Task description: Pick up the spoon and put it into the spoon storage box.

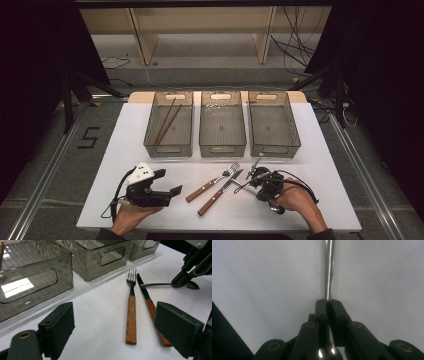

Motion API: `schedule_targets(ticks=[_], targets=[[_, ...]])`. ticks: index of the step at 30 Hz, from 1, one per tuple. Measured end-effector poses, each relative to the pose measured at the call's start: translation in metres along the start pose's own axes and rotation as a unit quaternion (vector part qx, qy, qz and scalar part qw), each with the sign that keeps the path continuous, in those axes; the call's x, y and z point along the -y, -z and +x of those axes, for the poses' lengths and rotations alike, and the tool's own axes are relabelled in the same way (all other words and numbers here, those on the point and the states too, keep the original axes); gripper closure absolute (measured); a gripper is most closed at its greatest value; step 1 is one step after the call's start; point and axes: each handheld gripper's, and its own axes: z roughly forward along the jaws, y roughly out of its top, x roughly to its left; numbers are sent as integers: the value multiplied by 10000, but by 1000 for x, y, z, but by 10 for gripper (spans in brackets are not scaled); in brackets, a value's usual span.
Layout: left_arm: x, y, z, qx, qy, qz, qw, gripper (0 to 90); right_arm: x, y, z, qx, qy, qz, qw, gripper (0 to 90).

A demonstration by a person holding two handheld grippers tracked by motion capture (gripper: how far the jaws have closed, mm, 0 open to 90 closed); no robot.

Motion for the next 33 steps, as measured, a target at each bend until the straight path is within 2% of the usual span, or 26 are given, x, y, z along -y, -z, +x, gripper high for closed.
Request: schedule_targets(ticks=[8, 12, 14, 19, 22, 27, 33], targets=[[0, 0, 0, -13, -23, 5, 10000, 160, 2, 1, 1, -19, 42, -49, 10000, 861], [0, 0, 0, -17, -20, 3, 10000, 160, 3, 2, 0, -41, -21, -105, 9999, 862], [0, 0, 0, -23, -20, 4, 10000, 160, 4, 3, -1, -33, -5, -175, 9998, 862], [0, 0, 0, -30, -23, 6, 10000, 160, 5, 10, -2, -78, -121, -347, 9993, 863], [0, 1, 1, -41, -17, -14, 10000, 160, 7, 14, -3, -118, -217, -540, 9982, 863], [0, 2, 1, -42, 25, -90, 9999, 160, 10, 26, -7, -184, -324, -951, 9948, 863], [0, 2, 2, -52, 54, -130, 9999, 160, 12, 40, -13, -231, -487, -1541, 9866, 863]])
